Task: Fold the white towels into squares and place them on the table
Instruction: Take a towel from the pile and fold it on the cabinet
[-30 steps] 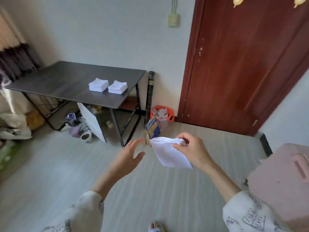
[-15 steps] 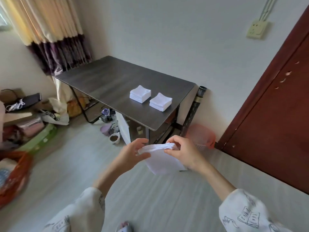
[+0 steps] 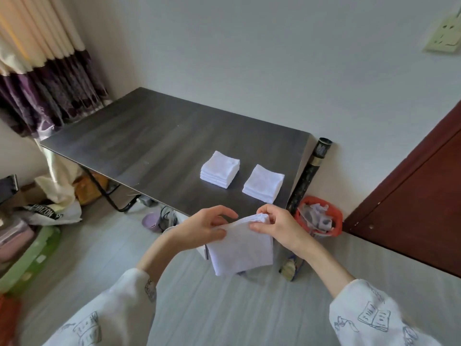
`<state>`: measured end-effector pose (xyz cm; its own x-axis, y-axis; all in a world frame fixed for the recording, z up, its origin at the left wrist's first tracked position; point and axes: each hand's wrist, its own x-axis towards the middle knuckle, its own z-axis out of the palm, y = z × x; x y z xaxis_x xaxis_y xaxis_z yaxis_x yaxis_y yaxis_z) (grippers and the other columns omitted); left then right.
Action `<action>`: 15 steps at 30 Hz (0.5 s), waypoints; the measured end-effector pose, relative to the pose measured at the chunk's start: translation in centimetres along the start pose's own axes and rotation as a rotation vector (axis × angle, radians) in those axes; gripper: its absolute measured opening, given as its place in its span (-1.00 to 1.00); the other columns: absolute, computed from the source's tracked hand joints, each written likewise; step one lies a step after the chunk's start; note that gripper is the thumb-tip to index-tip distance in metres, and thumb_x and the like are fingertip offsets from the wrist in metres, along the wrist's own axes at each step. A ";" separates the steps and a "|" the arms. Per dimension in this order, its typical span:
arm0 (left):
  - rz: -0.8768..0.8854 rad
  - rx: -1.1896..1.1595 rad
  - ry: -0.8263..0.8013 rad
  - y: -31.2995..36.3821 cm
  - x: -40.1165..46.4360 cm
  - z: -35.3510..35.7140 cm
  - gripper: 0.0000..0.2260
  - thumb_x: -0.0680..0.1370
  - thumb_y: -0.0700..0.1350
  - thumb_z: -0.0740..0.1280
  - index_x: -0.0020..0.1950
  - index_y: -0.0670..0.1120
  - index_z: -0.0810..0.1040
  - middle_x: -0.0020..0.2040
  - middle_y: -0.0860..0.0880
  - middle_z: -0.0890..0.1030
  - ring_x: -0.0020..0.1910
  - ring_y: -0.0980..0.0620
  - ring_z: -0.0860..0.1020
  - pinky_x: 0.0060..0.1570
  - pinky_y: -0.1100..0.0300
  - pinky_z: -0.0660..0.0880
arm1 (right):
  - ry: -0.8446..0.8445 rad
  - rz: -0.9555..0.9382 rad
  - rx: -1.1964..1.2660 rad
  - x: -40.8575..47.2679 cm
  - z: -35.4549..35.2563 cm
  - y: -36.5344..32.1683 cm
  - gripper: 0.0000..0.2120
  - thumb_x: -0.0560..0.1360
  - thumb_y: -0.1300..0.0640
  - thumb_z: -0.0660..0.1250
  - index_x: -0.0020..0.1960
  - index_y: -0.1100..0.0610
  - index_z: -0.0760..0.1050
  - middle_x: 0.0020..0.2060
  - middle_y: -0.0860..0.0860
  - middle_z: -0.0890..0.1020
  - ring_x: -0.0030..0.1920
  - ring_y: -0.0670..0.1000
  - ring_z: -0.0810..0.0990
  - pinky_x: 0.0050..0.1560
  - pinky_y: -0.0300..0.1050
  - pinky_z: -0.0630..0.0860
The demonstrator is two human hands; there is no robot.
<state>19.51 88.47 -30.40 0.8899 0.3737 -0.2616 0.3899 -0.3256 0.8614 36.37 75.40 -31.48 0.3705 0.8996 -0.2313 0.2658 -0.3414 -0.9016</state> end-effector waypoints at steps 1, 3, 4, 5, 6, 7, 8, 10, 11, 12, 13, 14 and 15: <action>0.007 0.025 -0.005 -0.5 1.2 -1.0 -0.74 0.52 -0.26 0.29 0.17 -0.03 0.47 -0.13 0.05 0.58 -0.31 0.31 0.50 -0.35 0.48 0.37 | 0.009 0.004 -0.011 1.5 0.2 -0.2 -0.82 0.43 0.11 0.44 -0.09 0.16 0.48 -0.34 -0.11 0.49 -0.35 -0.20 0.42 -0.27 -0.36 0.35; 0.022 0.071 0.012 -1.7 3.4 -2.7 -0.82 0.52 -0.10 0.34 0.10 0.07 0.52 -0.18 0.10 0.57 -0.27 0.25 0.49 -0.27 0.43 0.38 | 0.019 0.017 -0.025 4.2 0.6 -0.8 -0.81 0.43 0.13 0.43 -0.06 0.18 0.48 -0.32 -0.11 0.47 -0.32 -0.18 0.41 -0.29 -0.41 0.33; 0.018 0.094 0.023 -2.3 4.5 -3.5 -0.88 0.51 -0.03 0.34 0.04 0.13 0.53 -0.20 0.13 0.56 -0.26 0.22 0.48 -0.23 0.38 0.38 | 0.020 0.025 -0.027 5.6 0.7 -1.0 -0.81 0.43 0.14 0.43 -0.05 0.17 0.47 -0.30 -0.11 0.47 -0.30 -0.17 0.41 -0.28 -0.40 0.32; 0.011 0.109 0.032 -2.8 5.6 -4.2 -0.93 0.51 0.01 0.34 -0.02 0.16 0.53 -0.21 0.13 0.56 -0.24 0.19 0.48 -0.20 0.35 0.39 | 0.017 0.034 -0.027 7.0 0.9 -1.2 -0.82 0.43 0.13 0.43 -0.05 0.15 0.47 -0.29 -0.11 0.47 -0.28 -0.16 0.42 -0.26 -0.38 0.32; 0.001 0.122 0.037 -3.4 6.7 -5.0 -0.96 0.52 0.03 0.32 -0.05 0.17 0.53 -0.20 0.14 0.57 -0.22 0.17 0.49 -0.19 0.33 0.41 | 0.014 0.044 -0.025 8.4 0.9 -1.3 -0.83 0.43 0.12 0.43 -0.06 0.12 0.47 -0.26 -0.10 0.49 -0.24 -0.14 0.45 -0.23 -0.35 0.34; -0.002 0.133 0.040 -3.8 7.7 -5.8 -0.96 0.53 0.03 0.31 -0.05 0.15 0.53 -0.18 0.14 0.58 -0.19 0.15 0.51 -0.17 0.30 0.44 | 0.011 0.053 -0.020 9.9 0.8 -1.3 -0.85 0.43 0.11 0.43 -0.07 0.09 0.47 -0.23 -0.08 0.52 -0.19 -0.11 0.49 -0.18 -0.31 0.37; -0.005 0.148 0.042 -4.1 8.7 -6.6 -0.95 0.54 0.02 0.29 -0.04 0.13 0.54 -0.16 0.14 0.58 -0.15 0.13 0.54 -0.14 0.27 0.48 | 0.003 0.060 -0.013 11.4 0.7 -1.2 -0.87 0.44 0.10 0.42 -0.08 0.06 0.48 -0.19 -0.06 0.55 -0.13 -0.06 0.54 -0.13 -0.25 0.43; -0.011 0.156 0.037 -4.5 10.6 -8.6 -0.91 0.56 0.00 0.25 -0.01 0.09 0.54 -0.12 0.15 0.58 -0.10 0.12 0.56 -0.13 0.25 0.52 | -0.031 0.070 0.007 14.4 0.5 -1.2 -0.89 0.45 0.06 0.40 -0.06 0.04 0.52 -0.11 -0.01 0.60 -0.01 -0.01 0.58 0.00 -0.11 0.51; -0.014 0.145 0.031 -4.7 11.6 -9.7 -0.90 0.57 -0.02 0.23 0.00 0.06 0.53 -0.11 0.15 0.57 -0.10 0.13 0.55 -0.15 0.29 0.51 | -0.057 0.076 0.018 16.0 0.5 -1.2 -0.87 0.46 0.04 0.39 -0.03 0.05 0.53 -0.08 0.01 0.61 0.01 -0.01 0.58 0.05 -0.08 0.52; -0.016 0.125 0.022 -5.0 12.6 -10.8 -0.89 0.59 -0.04 0.21 -0.01 0.04 0.53 -0.11 0.14 0.56 -0.11 0.15 0.54 -0.15 0.31 0.50 | -0.089 0.090 0.033 17.5 0.5 -1.2 -0.84 0.46 0.01 0.38 -0.02 0.07 0.54 -0.06 0.02 0.62 0.01 -0.01 0.58 0.08 -0.07 0.52; -0.020 0.095 0.009 -5.2 13.6 -11.9 -0.88 0.59 -0.06 0.20 -0.02 0.01 0.52 -0.11 0.12 0.56 -0.11 0.16 0.53 -0.14 0.32 0.48 | -0.124 0.114 0.064 18.9 0.5 -1.1 -0.82 0.47 0.00 0.37 -0.01 0.08 0.54 -0.05 0.02 0.62 0.02 -0.01 0.58 0.10 -0.08 0.52; -0.032 0.060 -0.008 -5.5 14.6 -12.9 -0.87 0.60 -0.07 0.19 -0.03 -0.01 0.53 -0.10 0.09 0.56 -0.11 0.14 0.53 -0.12 0.29 0.48 | -0.157 0.144 0.111 20.3 0.5 -1.0 -0.82 0.47 -0.01 0.36 -0.01 0.06 0.54 -0.04 0.02 0.62 0.04 -0.01 0.59 0.13 -0.08 0.51; -0.053 0.023 -0.026 -5.7 15.5 -13.9 -0.85 0.60 -0.08 0.18 -0.03 -0.04 0.53 -0.09 0.06 0.57 -0.10 0.10 0.54 -0.10 0.25 0.49 | -0.188 0.172 0.155 21.6 0.4 -0.8 -0.83 0.47 -0.01 0.36 0.00 0.04 0.55 -0.02 0.02 0.63 0.06 -0.01 0.59 0.16 -0.08 0.51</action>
<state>27.83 108.20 -33.32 0.8737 0.3680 -0.3181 0.4417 -0.3262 0.8358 43.79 95.22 -35.87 0.2233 0.8717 -0.4361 0.0685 -0.4604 -0.8851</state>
